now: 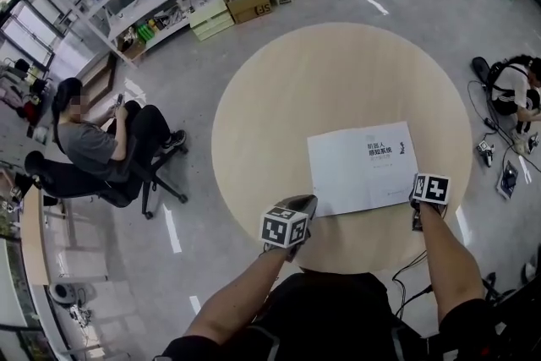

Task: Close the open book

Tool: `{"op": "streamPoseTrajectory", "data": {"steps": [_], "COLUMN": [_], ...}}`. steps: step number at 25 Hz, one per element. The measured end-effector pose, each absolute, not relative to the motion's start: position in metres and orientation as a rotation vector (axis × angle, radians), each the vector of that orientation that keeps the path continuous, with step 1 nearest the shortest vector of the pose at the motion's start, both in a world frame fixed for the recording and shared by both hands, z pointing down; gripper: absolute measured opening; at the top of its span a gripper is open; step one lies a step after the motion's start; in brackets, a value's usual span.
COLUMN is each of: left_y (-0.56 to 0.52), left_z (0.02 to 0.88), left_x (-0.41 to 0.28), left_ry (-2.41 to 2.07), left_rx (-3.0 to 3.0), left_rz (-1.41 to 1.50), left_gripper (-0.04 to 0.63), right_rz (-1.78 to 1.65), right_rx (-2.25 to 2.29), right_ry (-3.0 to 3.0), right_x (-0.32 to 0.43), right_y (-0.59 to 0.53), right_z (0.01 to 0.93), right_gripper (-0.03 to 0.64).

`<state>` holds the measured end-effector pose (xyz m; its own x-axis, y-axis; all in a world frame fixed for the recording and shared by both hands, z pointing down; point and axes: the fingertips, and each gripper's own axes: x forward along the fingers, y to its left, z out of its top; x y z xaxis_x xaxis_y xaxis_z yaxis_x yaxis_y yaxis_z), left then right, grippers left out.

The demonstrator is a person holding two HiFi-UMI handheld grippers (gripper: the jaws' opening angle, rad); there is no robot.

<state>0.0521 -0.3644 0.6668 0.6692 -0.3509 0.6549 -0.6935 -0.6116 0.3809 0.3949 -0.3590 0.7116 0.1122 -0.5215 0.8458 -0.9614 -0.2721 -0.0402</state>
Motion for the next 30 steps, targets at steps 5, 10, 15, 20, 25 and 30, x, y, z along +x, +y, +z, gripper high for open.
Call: {"op": "streamPoseTrajectory", "data": {"steps": [5,10,15,20,25,30], "left_y": [-0.365,-0.367,-0.366,-0.366,-0.366,-0.365], "left_z": [0.665,0.656,0.656,0.656,0.654,0.653], "left_x": [0.056,0.064,0.055,0.051,0.046,0.039], "left_ry": [-0.804,-0.791,-0.810,-0.826,-0.834,-0.859], "left_rx": [2.240,2.268,2.268,2.265,2.263,2.257], "left_rz": [0.704,0.686,0.682,0.660,0.644,0.629], "left_gripper": [-0.011,-0.011,-0.011,-0.011,-0.011,-0.011], "right_rz": [1.016,0.989,0.803,0.719,0.650,0.512], "right_rx": [1.828,1.796,1.805,1.659,1.437,1.135], "right_ry": [-1.489,-1.565,-1.608,-1.729,-1.848,-1.947], "right_x": [0.383,0.359,0.326,0.284,0.220,0.151], "right_y": [-0.358,-0.365,-0.381,-0.386,-0.377,-0.363], "right_z": [0.699,0.685,0.651,0.639,0.643,0.656], "right_gripper": [0.071,0.071,0.103,0.141,0.141,0.173]}}
